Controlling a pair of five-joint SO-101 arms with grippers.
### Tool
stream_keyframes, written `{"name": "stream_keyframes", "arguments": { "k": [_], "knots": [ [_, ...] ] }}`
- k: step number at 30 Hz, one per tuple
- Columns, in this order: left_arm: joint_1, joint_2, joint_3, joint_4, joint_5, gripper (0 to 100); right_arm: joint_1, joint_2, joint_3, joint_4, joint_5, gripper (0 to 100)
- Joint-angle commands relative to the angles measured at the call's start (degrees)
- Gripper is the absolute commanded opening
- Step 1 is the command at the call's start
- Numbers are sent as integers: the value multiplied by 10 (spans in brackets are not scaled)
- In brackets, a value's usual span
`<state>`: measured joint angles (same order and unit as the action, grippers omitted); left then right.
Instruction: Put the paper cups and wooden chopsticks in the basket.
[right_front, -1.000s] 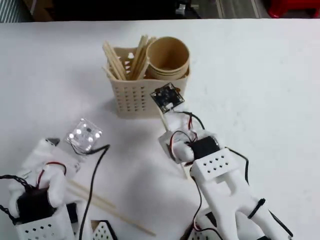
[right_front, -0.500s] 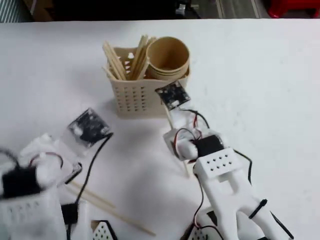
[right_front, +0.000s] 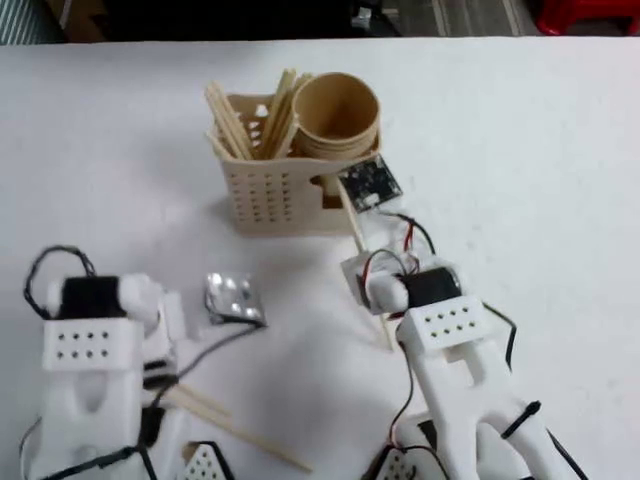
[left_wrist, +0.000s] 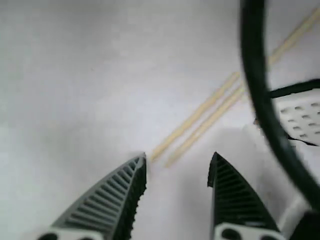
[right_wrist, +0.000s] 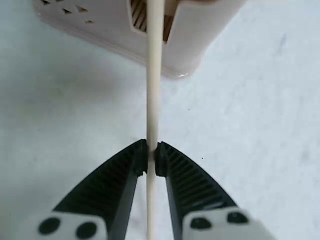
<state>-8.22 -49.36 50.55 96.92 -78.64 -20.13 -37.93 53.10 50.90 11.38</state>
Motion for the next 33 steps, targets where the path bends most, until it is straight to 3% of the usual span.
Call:
{"name": "stream_keyframes", "arguments": {
  "k": [1, 10, 20, 26, 30, 33],
  "knots": [
    [7, -58, 127, -99, -57, 214, 6, -12, -4, -9, -3, 17],
    [6, -51, 140, -124, -57, 214, 4, -11, -4, -9, -1, 17],
    [8, 124, 100, -127, -58, 186, 4, -11, -4, -9, 0, 17],
    [5, 219, 105, -209, -58, 186, 4, -11, -4, -9, 0, 17],
    [7, 269, 87, -222, -50, 185, 4, -11, -4, -9, 0, 17],
    [5, 285, 81, -263, 11, 181, 4, -11, -4, -9, 0, 17]
  ]
}}
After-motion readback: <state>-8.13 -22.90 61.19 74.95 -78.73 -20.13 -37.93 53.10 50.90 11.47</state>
